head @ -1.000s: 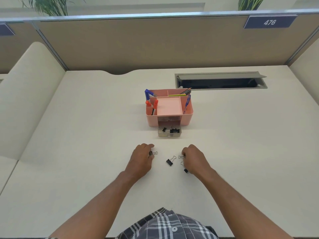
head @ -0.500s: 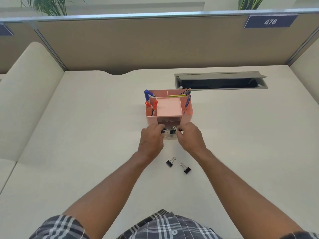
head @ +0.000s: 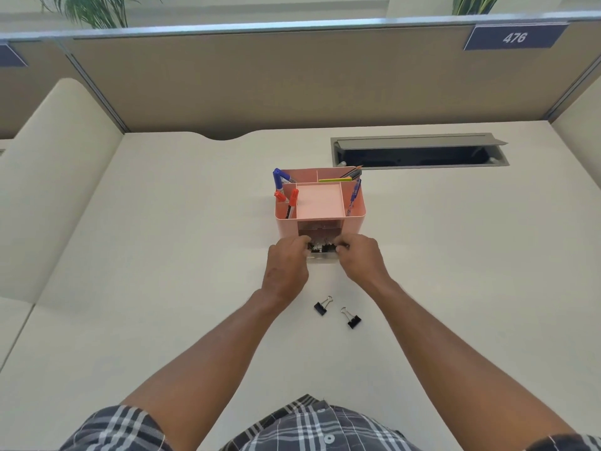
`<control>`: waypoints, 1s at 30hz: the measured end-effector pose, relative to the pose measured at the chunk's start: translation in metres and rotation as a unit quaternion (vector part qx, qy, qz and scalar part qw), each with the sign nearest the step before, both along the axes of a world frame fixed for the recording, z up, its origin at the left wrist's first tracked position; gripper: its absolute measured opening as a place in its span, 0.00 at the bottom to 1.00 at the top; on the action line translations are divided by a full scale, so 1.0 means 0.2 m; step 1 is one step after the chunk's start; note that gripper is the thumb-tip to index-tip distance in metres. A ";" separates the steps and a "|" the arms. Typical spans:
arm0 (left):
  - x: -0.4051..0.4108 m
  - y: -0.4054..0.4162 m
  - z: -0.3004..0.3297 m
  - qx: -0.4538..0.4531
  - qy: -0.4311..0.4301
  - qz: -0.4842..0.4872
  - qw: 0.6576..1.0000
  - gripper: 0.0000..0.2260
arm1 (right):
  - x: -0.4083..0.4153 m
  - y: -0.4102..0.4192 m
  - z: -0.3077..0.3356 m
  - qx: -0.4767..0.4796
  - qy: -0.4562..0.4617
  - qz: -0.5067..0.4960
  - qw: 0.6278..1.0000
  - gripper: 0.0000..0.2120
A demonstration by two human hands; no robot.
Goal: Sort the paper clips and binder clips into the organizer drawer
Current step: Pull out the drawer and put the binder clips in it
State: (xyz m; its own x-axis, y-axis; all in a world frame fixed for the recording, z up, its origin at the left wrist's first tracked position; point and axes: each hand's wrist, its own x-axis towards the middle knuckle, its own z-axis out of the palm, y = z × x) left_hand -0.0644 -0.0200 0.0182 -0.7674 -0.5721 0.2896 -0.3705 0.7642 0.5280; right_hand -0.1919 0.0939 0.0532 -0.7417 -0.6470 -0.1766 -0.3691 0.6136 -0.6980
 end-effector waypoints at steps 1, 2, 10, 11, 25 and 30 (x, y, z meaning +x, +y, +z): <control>0.03 0.01 -0.02 0.006 0.000 -0.001 1.000 0.09 | 0.00 0.03 0.00 0.004 -0.006 -0.006 1.000 0.12; 0.07 0.03 -0.04 0.018 -0.005 -0.003 1.000 0.08 | 0.00 0.06 -0.01 0.015 -0.010 -0.009 1.000 0.11; 0.25 0.24 -0.17 0.061 -0.174 -0.027 0.982 0.23 | 0.12 0.29 -0.05 0.289 0.013 0.099 0.952 0.10; 0.25 0.26 -0.17 0.052 -0.183 -0.026 0.981 0.23 | 0.15 0.30 -0.06 0.307 0.017 0.108 0.945 0.12; 0.23 0.25 -0.16 0.034 -0.165 -0.039 0.985 0.07 | 0.25 0.28 -0.20 0.195 0.082 0.102 0.972 0.06; 0.17 0.16 -0.07 0.030 -0.106 -0.018 0.994 0.07 | 0.14 0.19 -0.12 0.131 0.075 0.053 0.987 0.06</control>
State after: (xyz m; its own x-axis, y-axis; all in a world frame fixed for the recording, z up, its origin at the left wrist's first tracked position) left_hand -0.0314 0.0115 0.0045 -0.8281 -0.5540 0.0854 -0.4509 0.7489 0.4856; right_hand -0.1640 0.1317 0.0286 -0.7024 -0.6693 -0.2423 -0.5282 0.7183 -0.4527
